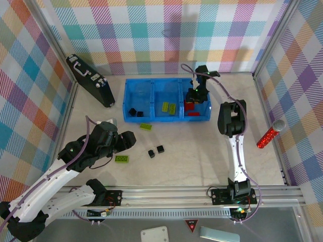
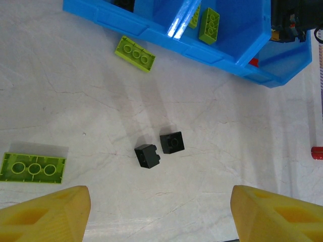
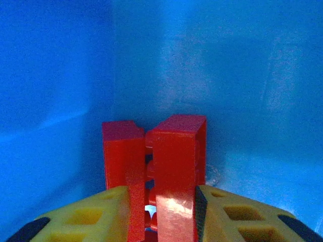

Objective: Sort the legos into containers by color
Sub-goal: Place the lego in the container, then pick up the lego from the middle-left of the table.

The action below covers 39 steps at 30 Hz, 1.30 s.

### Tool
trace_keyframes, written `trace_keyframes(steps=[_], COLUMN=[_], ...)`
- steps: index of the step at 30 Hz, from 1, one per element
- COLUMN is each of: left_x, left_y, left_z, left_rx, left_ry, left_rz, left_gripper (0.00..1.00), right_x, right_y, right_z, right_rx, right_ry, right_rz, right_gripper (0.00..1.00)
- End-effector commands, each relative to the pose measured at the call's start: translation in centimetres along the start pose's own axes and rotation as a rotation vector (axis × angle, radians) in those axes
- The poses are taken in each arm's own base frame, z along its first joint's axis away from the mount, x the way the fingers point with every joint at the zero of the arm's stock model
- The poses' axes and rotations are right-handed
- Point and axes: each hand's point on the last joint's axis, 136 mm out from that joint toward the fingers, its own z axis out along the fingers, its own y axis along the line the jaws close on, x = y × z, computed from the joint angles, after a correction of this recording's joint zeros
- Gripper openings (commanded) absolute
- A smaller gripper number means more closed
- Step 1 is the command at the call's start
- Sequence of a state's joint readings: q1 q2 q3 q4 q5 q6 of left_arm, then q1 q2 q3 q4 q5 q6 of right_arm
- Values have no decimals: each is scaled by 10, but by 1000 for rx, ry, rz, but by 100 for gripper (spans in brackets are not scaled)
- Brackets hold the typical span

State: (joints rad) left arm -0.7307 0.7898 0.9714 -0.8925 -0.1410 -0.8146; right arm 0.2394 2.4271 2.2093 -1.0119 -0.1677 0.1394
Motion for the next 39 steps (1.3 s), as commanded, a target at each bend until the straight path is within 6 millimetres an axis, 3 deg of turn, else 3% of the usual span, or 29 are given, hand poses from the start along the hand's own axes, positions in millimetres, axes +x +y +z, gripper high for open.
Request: trace_keyframes(steps=[1, 10, 20, 34, 39], left_x=[1, 2, 11, 38, 46], left_y=[7, 26, 43, 35, 23], left_z=[0, 2, 16, 68, 90], left_rx=[-24, -124, -243, -267, -254], left_ry=[-3, -6, 54, 214, 263], left_rz=[-7, 37, 95, 61, 55], left_gripper=[73, 73, 73, 69, 67], right_x=[-7, -2, 23, 97, 127], right_y=[11, 24, 40, 62, 57], right_z=[-28, -65, -100, -117, -119], right_rx=[-30, -46, -64, -69, -49], right_ry=[-38, -84, -113, -93, -79], right_rz=[-3, -21, -39, -43, -36], right_gripper=[43, 46, 46, 46, 46])
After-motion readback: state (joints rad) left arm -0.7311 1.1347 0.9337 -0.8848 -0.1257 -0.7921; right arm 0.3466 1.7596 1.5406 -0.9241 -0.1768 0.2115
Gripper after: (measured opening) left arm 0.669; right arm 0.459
